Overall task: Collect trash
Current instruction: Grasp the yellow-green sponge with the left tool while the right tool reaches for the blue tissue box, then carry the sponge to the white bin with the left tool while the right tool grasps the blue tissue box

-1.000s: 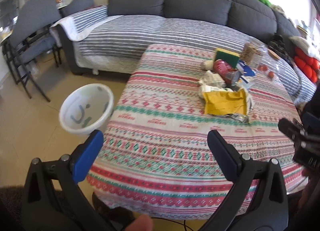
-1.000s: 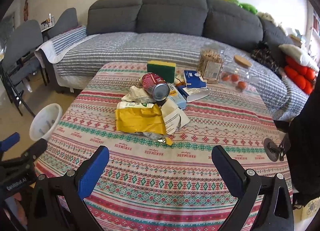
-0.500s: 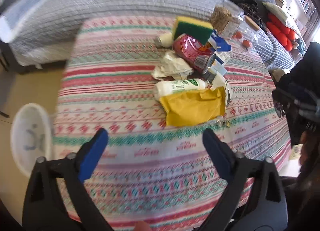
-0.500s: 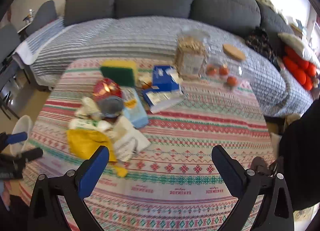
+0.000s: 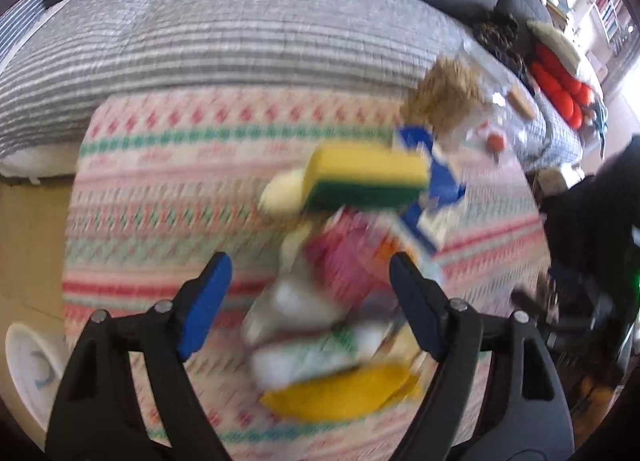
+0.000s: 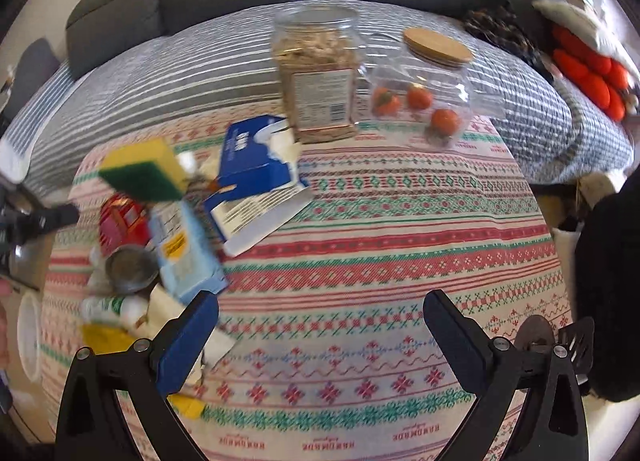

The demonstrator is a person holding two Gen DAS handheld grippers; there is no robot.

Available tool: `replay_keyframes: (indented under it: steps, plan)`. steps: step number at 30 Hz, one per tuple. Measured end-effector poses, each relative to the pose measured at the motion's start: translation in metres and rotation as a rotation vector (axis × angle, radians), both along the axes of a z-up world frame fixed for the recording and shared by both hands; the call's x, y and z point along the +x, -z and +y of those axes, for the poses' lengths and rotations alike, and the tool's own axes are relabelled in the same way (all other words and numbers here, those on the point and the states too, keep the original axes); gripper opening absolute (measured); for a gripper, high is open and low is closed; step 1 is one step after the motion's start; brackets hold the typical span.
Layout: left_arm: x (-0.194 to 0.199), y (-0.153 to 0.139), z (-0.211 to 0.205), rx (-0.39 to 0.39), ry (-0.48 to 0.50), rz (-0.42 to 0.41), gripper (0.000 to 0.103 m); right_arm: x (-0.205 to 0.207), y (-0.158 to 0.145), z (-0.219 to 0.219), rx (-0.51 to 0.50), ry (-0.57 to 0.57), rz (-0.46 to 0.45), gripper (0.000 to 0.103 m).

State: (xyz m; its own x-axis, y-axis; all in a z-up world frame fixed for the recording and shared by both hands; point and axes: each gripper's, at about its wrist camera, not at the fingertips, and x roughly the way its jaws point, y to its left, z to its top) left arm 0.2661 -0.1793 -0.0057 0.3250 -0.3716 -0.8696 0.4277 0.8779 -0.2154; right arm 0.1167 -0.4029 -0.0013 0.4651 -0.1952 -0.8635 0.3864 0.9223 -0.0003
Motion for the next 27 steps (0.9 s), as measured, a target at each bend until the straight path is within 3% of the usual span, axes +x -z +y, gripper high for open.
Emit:
replay_keyframes:
  steps: [5, 8, 12, 13, 17, 23, 27]
  plan:
    - [0.03, 0.004, -0.027, 0.0, -0.026, -0.006, 0.081, 0.0, -0.006, -0.01, -0.006, 0.014, -0.017, 0.103]
    - [0.046, 0.014, -0.031, -0.019, -0.051, 0.031, 0.065, -0.002, -0.009, -0.017, 0.006, 0.025, -0.035, 0.103]
    - [0.057, 0.023, -0.026, -0.181, -0.084, 0.131, 0.046, -0.002, -0.012, -0.025, 0.026, 0.037, -0.056, 0.103]
    - [0.058, 0.022, -0.027, -0.19, -0.087, 0.134, 0.042, -0.001, -0.012, -0.027, 0.028, 0.041, -0.058, 0.103]
    - [0.05, 0.012, -0.029, -0.19, -0.054, 0.103, 0.029, 0.006, -0.01, -0.029, 0.035, 0.043, -0.06, 0.103]
    - [0.022, -0.039, 0.016, -0.269, -0.071, -0.012, 0.028, 0.046, -0.01, -0.012, -0.001, -0.043, -0.062, 0.103]
    - [-0.002, -0.067, 0.064, -0.261, -0.104, -0.119, 0.028, 0.087, -0.002, 0.003, -0.009, -0.137, -0.059, 0.102]
